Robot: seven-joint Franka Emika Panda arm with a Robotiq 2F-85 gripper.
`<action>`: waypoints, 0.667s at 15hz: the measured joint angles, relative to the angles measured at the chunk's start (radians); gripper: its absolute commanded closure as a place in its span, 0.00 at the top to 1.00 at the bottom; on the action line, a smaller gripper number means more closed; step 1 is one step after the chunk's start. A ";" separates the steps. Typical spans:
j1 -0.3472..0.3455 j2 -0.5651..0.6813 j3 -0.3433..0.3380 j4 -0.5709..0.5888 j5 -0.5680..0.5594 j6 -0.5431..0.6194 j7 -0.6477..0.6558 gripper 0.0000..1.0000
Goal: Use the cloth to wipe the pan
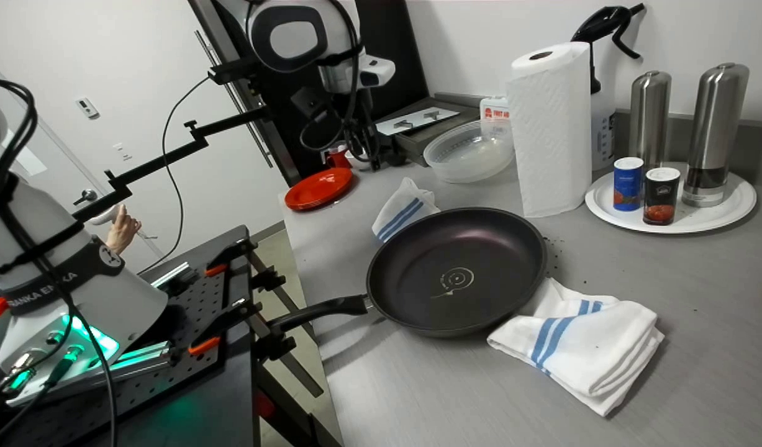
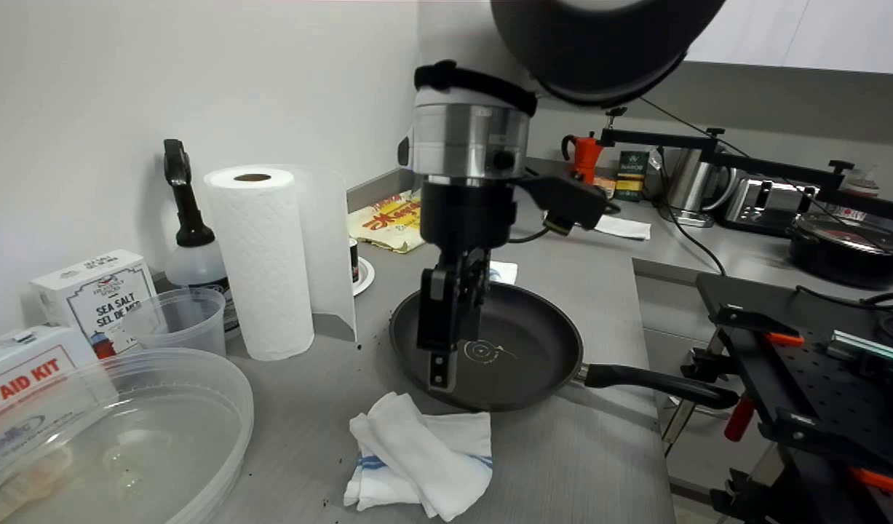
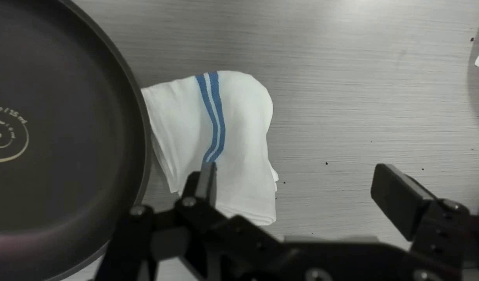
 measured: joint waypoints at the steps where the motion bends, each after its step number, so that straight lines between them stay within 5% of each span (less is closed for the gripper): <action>1: -0.001 0.041 0.000 0.032 -0.008 0.012 -0.001 1.00; 10: -0.031 0.304 -0.026 0.264 -0.102 0.030 0.003 1.00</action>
